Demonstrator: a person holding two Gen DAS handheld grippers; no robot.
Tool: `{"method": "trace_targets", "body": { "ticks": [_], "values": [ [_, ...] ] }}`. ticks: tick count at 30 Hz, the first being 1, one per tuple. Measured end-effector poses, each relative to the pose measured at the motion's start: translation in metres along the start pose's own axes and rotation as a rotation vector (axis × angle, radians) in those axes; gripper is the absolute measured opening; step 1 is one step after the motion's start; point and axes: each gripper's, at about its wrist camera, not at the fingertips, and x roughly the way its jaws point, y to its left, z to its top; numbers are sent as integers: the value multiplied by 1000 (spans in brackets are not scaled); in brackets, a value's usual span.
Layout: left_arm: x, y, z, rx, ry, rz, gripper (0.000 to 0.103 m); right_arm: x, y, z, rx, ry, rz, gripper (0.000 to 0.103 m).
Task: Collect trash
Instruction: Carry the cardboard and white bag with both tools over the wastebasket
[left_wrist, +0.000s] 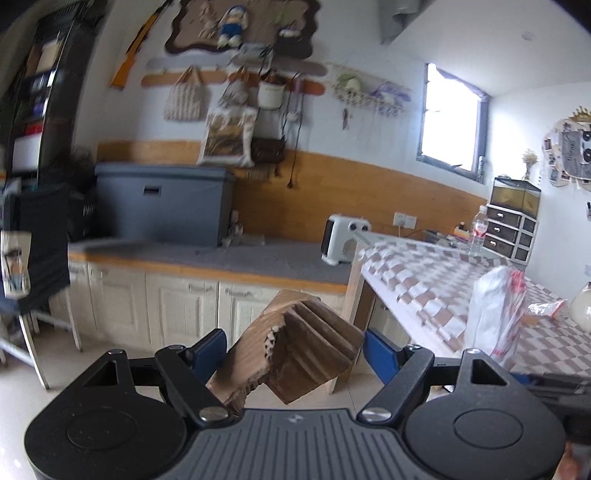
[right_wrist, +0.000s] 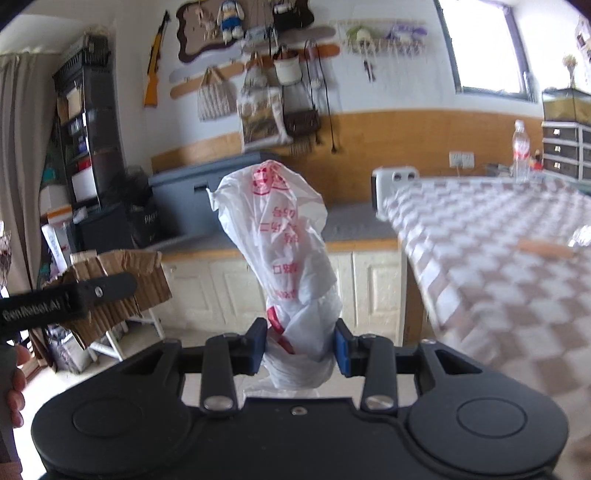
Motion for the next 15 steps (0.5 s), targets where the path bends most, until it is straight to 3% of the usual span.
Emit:
{"method": "trace_targets", "body": {
  "ticks": [7, 15],
  "values": [
    [41, 19, -39, -63, 110, 0, 81, 49, 0, -48, 40, 129, -29, 38],
    [102, 25, -98, -100, 277, -17, 81, 109, -26, -109, 131, 286, -79, 38]
  ]
}}
